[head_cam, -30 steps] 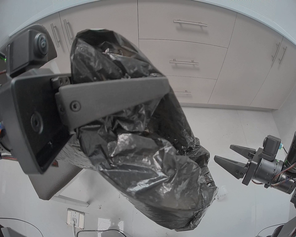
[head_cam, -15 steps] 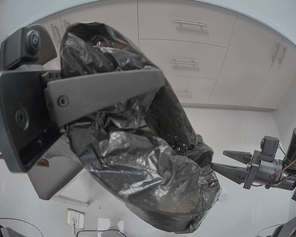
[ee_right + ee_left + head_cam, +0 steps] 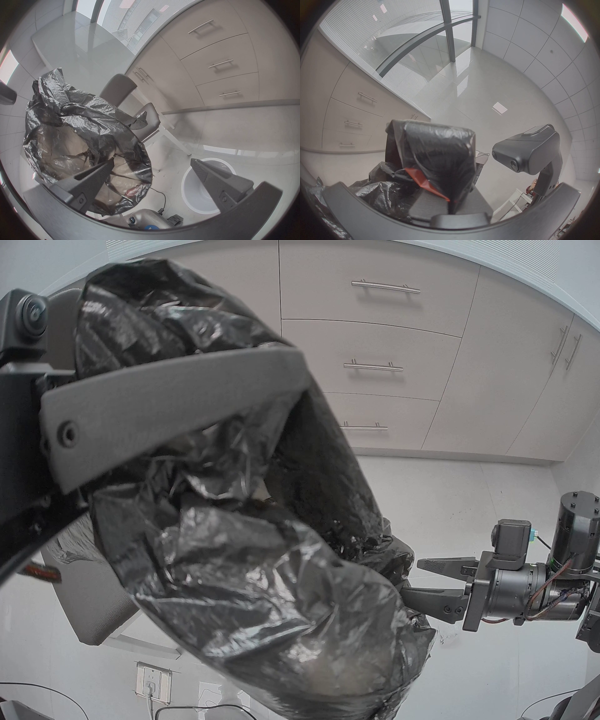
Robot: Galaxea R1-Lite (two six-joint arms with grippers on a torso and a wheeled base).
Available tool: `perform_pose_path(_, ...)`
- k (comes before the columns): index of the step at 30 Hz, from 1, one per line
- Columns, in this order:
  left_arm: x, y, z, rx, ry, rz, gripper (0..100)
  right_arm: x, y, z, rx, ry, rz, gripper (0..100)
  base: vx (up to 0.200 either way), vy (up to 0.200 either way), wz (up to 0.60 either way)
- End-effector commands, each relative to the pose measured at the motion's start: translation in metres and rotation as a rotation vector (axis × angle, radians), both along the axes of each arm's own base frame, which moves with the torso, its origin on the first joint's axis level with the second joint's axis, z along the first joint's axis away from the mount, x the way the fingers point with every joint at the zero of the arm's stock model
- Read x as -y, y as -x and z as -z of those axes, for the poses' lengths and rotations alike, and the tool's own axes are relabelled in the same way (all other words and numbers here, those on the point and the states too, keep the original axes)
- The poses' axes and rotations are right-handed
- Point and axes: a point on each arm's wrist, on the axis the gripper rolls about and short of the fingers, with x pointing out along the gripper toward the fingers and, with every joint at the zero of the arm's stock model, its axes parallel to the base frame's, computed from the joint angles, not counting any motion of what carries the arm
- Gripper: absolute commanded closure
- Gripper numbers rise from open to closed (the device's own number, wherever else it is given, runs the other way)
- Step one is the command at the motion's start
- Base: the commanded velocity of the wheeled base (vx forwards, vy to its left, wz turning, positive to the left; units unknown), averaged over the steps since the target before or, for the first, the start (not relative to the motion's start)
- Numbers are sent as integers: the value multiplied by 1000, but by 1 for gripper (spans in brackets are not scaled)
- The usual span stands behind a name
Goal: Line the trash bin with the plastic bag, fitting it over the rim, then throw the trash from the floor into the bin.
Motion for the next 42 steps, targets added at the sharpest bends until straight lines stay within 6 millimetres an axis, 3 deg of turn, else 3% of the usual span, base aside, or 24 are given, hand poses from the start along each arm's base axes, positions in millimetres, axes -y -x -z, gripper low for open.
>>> perform_pose_path(1,-1,1,0,2,2,0,100,-18,-8,5,-24,17,-43,0,0,0,0)
perform_pose_path(10,-1,1,6,-9,-11,2,100,-48,-23,9,-39,27,-104,0,0,0,0)
perform_pose_path(20,1,-1,8,5,13,0,100,-54,-30,17,-71,32,-133,0,0,0,0)
perform_pose_path(25,-1,0,7,10,23,-6,100,-42,-31,7,-108,-40,-136,0,0,0,0)
perform_pose_path(30,-1,-1,9,5,17,-4,100,-9,-31,-4,-178,-138,-175,0,0,0,0)
perform_pose_path(35,1,-2,10,1,13,-9,100,9,-34,12,-267,-149,-250,0,0,0,0)
perform_pose_path(42,1,-3,11,-2,11,-16,100,12,-36,33,-370,-149,-365,0,0,0,0)
